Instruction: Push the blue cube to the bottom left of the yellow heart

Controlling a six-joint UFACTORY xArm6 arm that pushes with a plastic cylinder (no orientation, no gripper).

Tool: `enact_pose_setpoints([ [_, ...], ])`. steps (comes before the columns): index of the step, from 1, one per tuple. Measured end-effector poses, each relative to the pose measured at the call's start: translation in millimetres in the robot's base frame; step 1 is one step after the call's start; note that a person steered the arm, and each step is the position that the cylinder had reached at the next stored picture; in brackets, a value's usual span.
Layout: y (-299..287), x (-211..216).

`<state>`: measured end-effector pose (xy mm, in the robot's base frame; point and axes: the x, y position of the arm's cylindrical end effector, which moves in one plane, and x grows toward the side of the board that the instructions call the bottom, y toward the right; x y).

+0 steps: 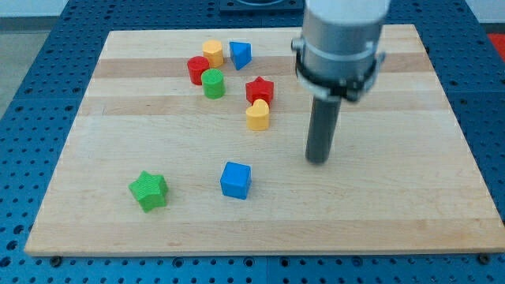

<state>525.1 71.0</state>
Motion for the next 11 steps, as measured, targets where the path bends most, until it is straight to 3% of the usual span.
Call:
enact_pose_setpoints([
  [1, -9.4, 53.0],
  [2, -10.1, 53.6],
  [3, -78.8, 59.7],
  [4, -90.2, 59.7],
  [7, -125.9, -20.3],
  [11, -149.4, -42.1],
])
